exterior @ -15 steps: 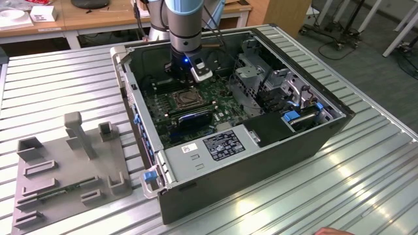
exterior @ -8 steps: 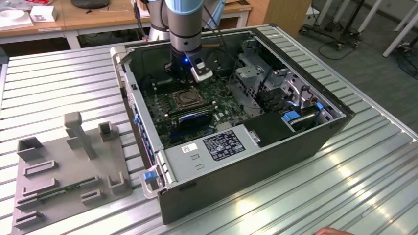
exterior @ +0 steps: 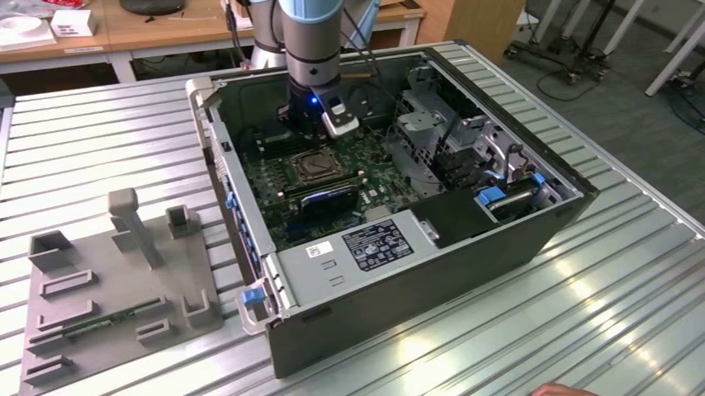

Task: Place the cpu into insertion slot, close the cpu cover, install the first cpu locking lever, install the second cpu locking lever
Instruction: 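Install the first cpu locking lever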

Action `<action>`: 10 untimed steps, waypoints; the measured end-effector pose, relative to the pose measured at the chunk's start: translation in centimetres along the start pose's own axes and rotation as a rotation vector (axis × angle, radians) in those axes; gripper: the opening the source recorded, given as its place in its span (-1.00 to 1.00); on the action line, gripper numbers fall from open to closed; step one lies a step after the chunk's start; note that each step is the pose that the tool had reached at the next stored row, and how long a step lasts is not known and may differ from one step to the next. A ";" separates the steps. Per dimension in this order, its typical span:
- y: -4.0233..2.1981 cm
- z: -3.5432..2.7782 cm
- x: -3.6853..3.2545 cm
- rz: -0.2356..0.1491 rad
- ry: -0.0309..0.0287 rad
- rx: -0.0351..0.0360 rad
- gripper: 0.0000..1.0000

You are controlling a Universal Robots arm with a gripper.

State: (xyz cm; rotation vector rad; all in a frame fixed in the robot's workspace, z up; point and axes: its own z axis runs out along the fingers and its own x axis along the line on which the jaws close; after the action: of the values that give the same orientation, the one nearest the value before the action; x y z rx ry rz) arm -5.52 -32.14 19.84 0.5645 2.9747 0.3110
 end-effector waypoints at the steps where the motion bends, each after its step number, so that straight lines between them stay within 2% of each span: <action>1: 0.01 -0.04 0.00 0.000 -0.0002 0.0004 -0.79; 4: 0.06 -0.24 -0.01 0.000 -0.0006 0.0009 -0.79; 6: 0.08 -0.30 -0.01 -0.001 -0.0024 0.0051 -0.79; 10: 0.07 -0.31 -0.02 -0.005 -0.0132 0.0339 -0.79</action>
State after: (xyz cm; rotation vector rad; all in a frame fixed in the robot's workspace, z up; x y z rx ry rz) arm -5.52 -32.14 20.16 0.5606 2.9735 0.2559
